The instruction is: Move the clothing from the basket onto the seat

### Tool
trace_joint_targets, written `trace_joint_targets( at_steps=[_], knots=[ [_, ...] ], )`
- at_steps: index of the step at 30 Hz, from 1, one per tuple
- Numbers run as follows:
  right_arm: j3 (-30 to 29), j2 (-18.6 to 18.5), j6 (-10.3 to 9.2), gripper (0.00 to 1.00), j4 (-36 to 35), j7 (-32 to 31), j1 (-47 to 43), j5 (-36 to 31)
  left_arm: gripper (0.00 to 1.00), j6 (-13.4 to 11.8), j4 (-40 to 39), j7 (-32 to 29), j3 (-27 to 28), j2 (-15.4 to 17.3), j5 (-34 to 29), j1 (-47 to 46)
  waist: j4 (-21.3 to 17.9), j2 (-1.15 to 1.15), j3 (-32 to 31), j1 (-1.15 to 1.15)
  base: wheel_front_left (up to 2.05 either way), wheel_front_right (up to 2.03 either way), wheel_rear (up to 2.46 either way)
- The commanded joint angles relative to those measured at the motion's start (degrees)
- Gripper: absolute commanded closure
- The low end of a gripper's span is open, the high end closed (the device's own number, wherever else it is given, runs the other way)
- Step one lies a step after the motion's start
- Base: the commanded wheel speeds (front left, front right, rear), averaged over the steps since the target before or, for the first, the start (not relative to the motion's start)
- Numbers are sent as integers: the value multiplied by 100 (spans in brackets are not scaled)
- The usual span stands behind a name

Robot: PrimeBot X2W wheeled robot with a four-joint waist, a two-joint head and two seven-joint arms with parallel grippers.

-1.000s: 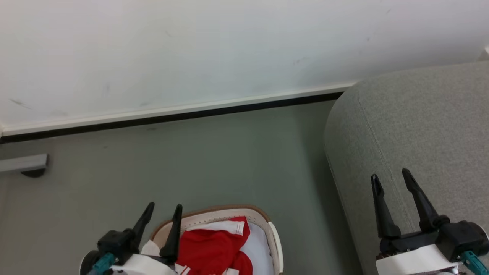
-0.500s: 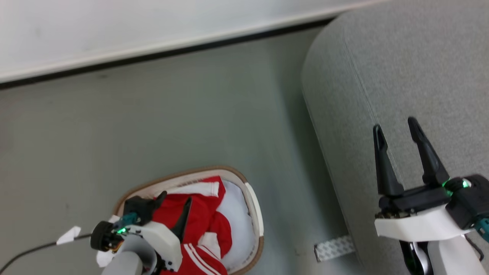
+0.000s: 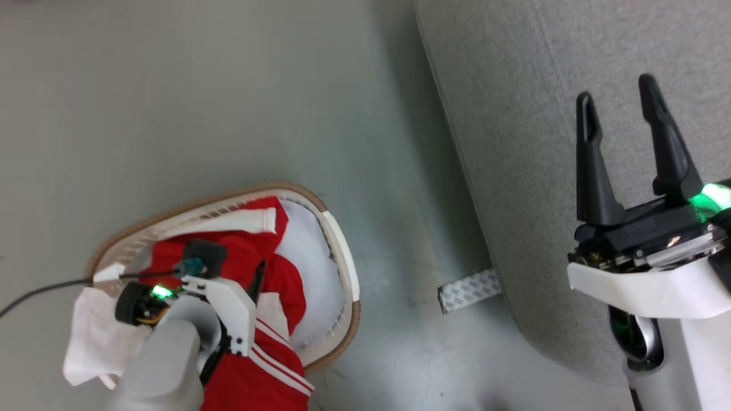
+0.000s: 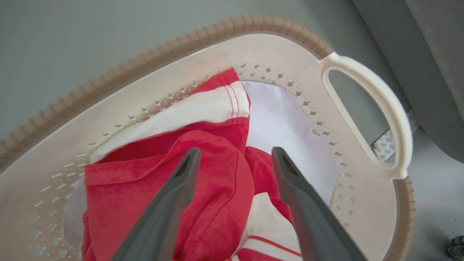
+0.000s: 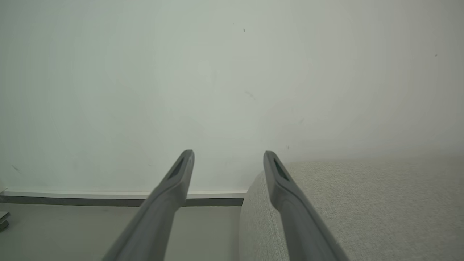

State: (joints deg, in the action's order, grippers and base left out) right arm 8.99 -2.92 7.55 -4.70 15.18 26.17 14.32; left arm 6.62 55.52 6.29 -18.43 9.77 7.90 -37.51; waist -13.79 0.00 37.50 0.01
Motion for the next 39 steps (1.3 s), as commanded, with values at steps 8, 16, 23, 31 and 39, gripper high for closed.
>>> trace_joint_targets(
  at_steps=[8, 16, 23, 31, 39],
  knots=[
    [-73, 4, -12, 0, -349, -4, 385, 169, 0, -263, 462, -221, -56, 189, -150, -606, -273, 0, 1069, -1, 0, 0, 0],
    [-114, 4, -12, 0, -660, -4, 558, 290, 0, -617, 764, -256, -148, 438, -292, -1102, -417, 0, 1681, -1, 0, 0, 0],
    [-139, 4, -12, 0, -735, -4, 370, 346, 100, -698, 1042, -68, -245, 491, -334, -1228, -491, 0, 1765, -1, 0, 0, 0],
    [-187, 3, -12, 0, -451, -4, 104, 321, 100, -658, 1237, 486, -153, 133, -43, -1009, -366, 0, 1058, -1, 0, 0, 0],
    [-207, 1, -12, 0, -140, -4, -293, 10, 100, -407, 1085, 846, -68, -336, 297, -493, 20, 0, -214, -1, 0, 0, 0]
  ],
)
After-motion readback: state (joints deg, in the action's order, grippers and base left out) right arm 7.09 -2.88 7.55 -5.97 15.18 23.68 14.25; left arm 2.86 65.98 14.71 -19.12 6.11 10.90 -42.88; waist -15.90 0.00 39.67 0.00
